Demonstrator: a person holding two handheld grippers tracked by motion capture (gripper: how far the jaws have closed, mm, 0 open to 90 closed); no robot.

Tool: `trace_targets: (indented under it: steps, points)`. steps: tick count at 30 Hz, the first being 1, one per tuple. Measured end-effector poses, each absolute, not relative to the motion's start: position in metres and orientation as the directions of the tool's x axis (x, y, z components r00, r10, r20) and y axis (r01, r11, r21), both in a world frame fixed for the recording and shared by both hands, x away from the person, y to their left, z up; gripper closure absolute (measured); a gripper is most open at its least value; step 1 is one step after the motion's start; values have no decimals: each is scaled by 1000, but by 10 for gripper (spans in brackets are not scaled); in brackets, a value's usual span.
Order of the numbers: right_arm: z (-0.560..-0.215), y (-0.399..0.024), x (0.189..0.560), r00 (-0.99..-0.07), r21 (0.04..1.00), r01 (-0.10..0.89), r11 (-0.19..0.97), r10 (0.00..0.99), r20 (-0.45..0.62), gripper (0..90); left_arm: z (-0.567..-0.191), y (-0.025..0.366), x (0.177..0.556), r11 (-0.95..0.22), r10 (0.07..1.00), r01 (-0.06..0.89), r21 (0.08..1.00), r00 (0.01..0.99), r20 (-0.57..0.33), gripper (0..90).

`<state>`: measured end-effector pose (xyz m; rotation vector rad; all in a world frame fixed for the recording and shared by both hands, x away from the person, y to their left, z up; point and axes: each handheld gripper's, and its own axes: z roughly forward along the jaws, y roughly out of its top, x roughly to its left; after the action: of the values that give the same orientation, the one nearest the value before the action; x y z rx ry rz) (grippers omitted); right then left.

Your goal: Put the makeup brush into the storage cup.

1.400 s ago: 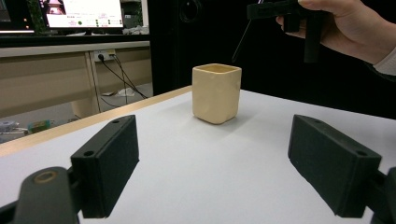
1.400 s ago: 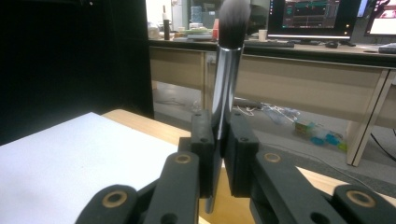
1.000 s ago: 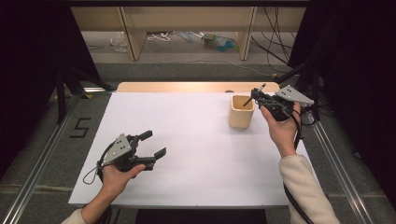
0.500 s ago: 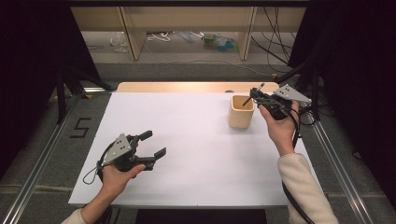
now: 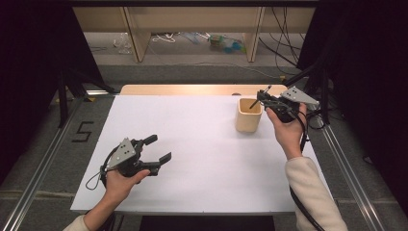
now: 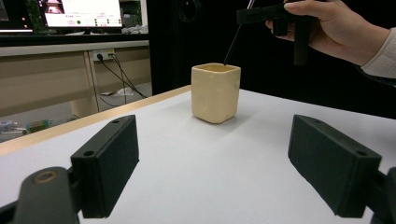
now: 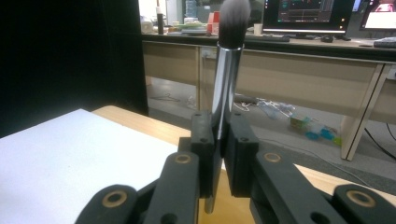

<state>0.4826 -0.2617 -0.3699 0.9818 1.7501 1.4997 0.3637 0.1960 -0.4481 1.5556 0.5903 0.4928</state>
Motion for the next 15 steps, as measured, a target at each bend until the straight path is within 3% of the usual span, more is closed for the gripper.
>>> trace_targets:
  steps: [15]
  points:
    - [-372, -261, 488, -521, 987, 144, 74, 853, 12, 839, -448, 196, 364, -30, 636, 75, 997, 771, -39, 161]
